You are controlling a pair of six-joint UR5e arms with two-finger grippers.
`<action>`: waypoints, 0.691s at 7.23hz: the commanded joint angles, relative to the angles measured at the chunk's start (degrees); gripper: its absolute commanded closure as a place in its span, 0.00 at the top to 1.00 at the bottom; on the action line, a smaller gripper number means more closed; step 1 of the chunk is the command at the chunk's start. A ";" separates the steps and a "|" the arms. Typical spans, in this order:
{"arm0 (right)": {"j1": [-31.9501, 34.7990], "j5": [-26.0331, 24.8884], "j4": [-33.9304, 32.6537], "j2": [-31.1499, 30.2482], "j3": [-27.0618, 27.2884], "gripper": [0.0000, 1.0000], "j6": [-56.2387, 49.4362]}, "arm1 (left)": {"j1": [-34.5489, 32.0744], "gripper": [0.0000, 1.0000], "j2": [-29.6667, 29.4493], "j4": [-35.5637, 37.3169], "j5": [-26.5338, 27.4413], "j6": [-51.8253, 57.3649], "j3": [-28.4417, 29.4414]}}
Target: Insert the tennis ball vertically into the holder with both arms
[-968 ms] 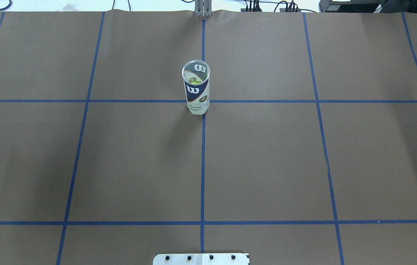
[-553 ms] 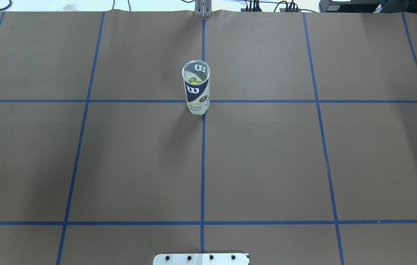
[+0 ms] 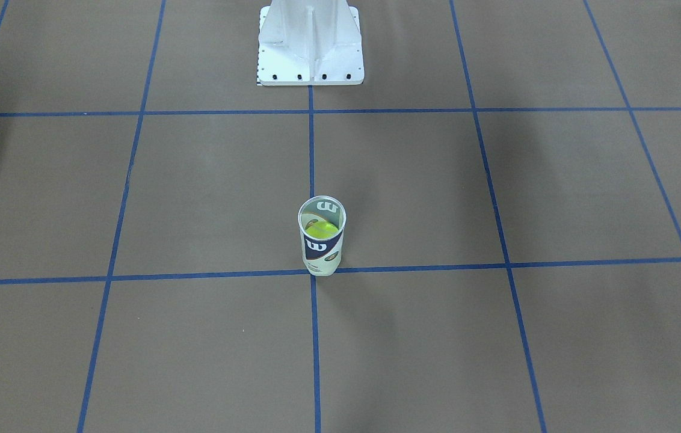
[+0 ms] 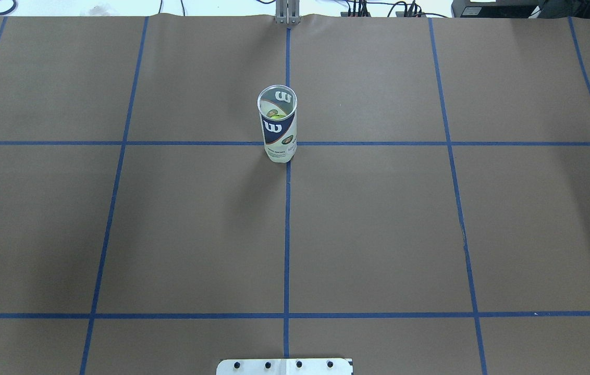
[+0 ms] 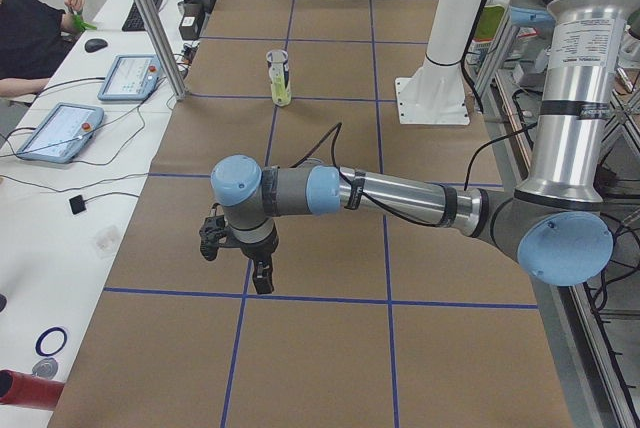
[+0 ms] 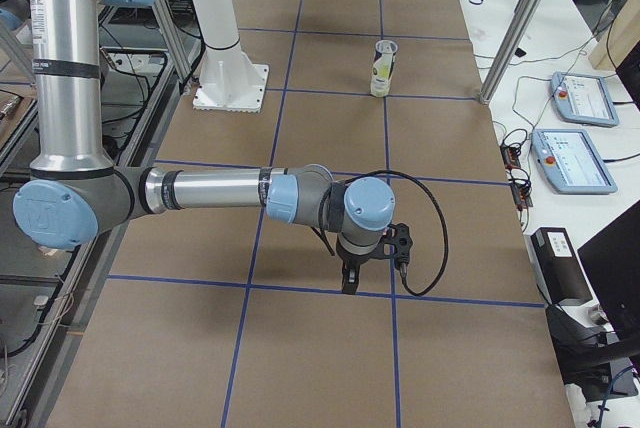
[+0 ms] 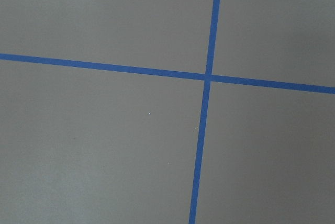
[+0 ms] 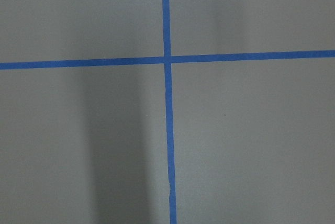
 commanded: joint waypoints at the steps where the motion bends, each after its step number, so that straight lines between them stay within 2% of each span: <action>1: 0.14 0.19 0.05 -0.83 0.55 1.00 -0.05 | 0.12 1.00 0.04 -2.60 0.12 0.17 0.15; 4: 0.06 0.28 0.05 0.05 0.46 1.00 0.56 | 0.03 1.00 1.43 -3.85 -0.14 0.17 -0.45; 5: 0.06 0.28 0.39 0.05 0.38 1.00 0.56 | 0.03 1.00 2.92 -4.29 -3.28 0.25 -0.55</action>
